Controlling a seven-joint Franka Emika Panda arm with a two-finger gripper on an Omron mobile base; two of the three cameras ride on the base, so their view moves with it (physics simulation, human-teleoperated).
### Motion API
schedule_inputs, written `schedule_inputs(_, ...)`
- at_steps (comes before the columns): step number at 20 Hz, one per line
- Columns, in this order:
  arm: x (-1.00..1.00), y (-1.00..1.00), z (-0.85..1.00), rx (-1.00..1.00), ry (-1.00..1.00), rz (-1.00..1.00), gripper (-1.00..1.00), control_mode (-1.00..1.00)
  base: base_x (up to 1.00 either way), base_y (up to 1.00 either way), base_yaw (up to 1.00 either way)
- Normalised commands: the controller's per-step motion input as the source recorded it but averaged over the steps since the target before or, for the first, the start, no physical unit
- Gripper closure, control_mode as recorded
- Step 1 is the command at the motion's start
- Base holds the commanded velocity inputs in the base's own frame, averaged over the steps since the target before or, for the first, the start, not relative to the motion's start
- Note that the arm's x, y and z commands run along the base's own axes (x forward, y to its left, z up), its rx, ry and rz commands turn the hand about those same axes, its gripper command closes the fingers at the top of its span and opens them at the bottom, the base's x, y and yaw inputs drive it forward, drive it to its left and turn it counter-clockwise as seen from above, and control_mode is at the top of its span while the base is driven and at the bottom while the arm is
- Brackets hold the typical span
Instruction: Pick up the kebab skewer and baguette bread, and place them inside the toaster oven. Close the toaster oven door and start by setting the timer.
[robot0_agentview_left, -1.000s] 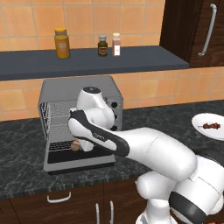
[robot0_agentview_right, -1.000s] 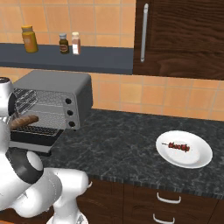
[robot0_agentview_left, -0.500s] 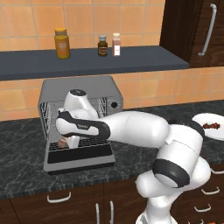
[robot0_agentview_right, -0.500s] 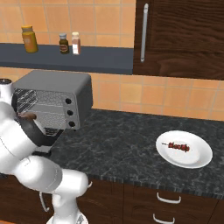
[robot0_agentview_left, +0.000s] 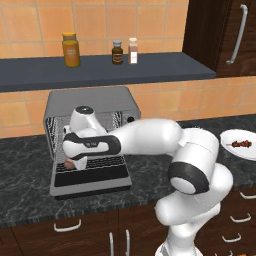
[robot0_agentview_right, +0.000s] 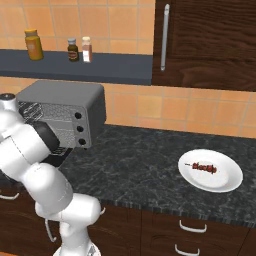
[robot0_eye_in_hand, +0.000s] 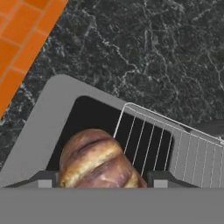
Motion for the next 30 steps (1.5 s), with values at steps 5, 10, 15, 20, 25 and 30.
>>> schedule_inputs(5, 0.30, 0.11, -0.18, 0.00, -0.03, 0.00, 1.00, -1.00, 0.00, 0.00, 0.00)
schedule_inputs(10, 0.22, 0.11, -0.21, 0.01, 0.00, 0.00, 1.00, -1.00, 0.00, 0.00, 0.00)
schedule_inputs(15, 0.13, 0.15, -0.18, 0.01, 0.00, 0.00, 1.00, -1.00, 0.00, 0.00, 0.00)
schedule_inputs(20, 0.18, 0.11, -0.13, 0.01, 0.00, 0.00, 1.00, -1.00, 0.00, 0.00, 0.00)
schedule_inputs(25, 0.15, 0.02, -0.12, 0.00, 0.00, 0.00, 1.00, -1.00, 0.00, 0.00, 0.00)
schedule_inputs(30, -0.13, 0.08, -0.08, 0.01, 0.00, 0.00, -1.00, -1.00, 0.00, 0.00, 0.00)
